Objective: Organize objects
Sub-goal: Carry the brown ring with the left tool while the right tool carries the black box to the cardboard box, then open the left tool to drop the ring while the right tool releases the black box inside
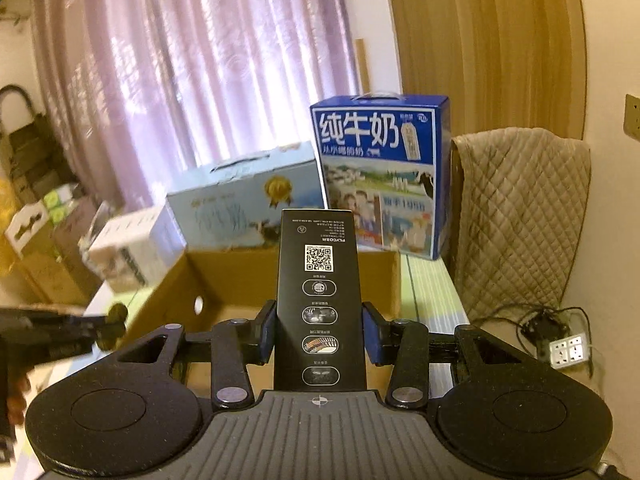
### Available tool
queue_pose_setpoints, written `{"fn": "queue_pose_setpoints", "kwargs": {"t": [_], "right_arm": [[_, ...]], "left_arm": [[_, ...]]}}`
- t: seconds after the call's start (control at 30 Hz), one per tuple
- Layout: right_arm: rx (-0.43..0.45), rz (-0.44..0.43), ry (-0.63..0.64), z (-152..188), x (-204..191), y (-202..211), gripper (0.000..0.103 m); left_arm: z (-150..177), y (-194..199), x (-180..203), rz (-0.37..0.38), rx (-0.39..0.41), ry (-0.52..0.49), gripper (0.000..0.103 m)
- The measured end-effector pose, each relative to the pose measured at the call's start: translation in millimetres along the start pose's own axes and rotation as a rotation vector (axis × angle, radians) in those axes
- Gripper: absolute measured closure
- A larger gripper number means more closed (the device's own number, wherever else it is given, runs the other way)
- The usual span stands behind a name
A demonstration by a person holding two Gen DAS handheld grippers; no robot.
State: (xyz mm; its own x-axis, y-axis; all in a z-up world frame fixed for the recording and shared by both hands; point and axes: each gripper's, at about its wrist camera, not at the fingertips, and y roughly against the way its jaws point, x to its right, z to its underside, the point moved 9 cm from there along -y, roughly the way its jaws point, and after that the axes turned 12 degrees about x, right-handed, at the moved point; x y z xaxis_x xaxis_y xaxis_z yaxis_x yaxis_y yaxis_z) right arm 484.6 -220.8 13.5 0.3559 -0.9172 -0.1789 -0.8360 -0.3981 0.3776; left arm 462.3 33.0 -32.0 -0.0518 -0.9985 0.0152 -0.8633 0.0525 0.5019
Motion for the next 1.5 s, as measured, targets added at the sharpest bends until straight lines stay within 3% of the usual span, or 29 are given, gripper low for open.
{"fn": "queue_pose_setpoints", "kwargs": {"t": [0.23, 0.6, 0.8, 1.2, 1.37, 1.5], "right_arm": [[-0.094, 0.143, -0.011, 21.1, 10.0, -61.3, 0.063], [-0.235, 0.319, 0.113, 72.3, 33.4, -115.5, 0.062], [-0.239, 0.303, 0.125, 77.7, 32.4, -125.0, 0.051], [-0.243, 0.266, 0.134, 79.3, 30.1, -128.0, 0.049], [-0.229, 0.242, 0.127, 77.2, 29.7, -121.4, 0.047], [-0.207, 0.213, 0.135, 71.8, 26.1, -111.2, 0.042]], "left_arm": [[-9.8, -44.9, 1.6, -0.003, -0.034, -0.025, 0.086], [4.7, -85.4, -2.4, 0.003, -0.097, -0.034, 0.086], [9.5, -99.6, -5.0, -0.002, -0.119, -0.039, 0.085], [16.3, -117.9, -5.5, -0.006, -0.145, -0.052, 0.081], [16.3, -120.5, -4.6, -0.009, -0.143, -0.054, 0.068], [12.7, -116.0, -4.5, -0.007, -0.129, -0.056, 0.050]]}}
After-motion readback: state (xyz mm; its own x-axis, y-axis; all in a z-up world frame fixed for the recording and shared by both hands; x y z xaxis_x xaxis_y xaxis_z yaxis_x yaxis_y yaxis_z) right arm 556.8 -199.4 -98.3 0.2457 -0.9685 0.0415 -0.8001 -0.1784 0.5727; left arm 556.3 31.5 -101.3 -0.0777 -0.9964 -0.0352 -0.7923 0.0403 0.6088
